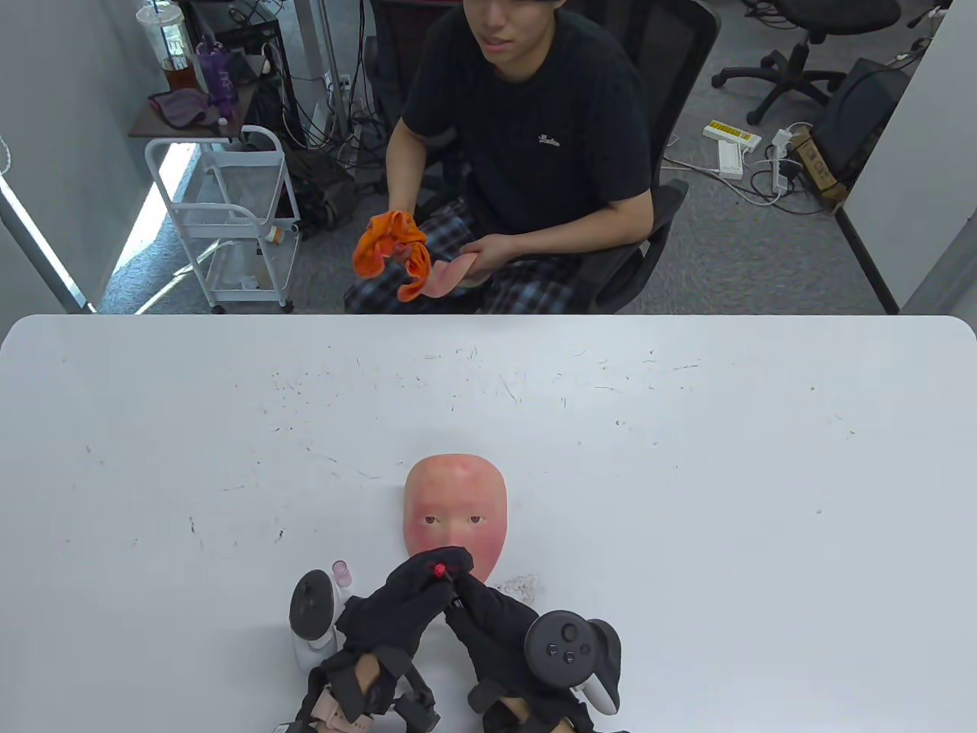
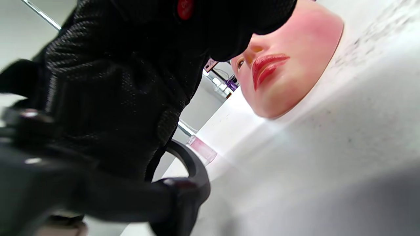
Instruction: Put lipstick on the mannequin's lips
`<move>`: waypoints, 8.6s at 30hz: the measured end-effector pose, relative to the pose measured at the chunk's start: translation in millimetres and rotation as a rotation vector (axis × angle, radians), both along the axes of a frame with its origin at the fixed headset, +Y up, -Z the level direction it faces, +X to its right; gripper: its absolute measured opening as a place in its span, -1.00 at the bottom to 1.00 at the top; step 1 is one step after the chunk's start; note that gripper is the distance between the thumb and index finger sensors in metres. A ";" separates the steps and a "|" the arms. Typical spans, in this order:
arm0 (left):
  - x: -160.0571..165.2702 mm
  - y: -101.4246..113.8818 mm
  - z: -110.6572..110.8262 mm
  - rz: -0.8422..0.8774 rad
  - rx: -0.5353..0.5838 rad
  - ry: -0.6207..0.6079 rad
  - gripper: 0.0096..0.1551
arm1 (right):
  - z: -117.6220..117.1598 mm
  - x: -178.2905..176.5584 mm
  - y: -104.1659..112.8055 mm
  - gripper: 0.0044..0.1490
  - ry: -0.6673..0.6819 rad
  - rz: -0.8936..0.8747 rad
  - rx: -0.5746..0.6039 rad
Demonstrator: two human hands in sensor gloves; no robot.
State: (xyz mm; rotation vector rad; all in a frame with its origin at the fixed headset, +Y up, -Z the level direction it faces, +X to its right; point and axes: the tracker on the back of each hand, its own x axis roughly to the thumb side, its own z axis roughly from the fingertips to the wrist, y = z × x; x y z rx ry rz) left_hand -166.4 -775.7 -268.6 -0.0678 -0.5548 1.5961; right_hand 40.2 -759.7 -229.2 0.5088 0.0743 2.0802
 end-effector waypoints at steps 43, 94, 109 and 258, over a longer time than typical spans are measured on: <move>-7.8 -6.6 -1.8 -0.103 0.053 0.100 -0.59 | 1.4 -6.8 -7.2 -0.34 -0.015 0.173 0.102; -69.5 62.9 19.6 -0.554 0.548 0.569 -0.24 | -0.2 4.1 -0.3 -0.32 -0.118 0.333 0.165; -67.3 21.1 -8.5 -1.453 -0.032 0.429 -0.16 | 1.3 -1.9 -1.7 -0.32 -0.081 0.372 0.173; -65.7 17.3 -2.0 -1.120 0.235 0.413 0.17 | -16.9 82.7 4.2 0.07 -0.486 0.927 0.262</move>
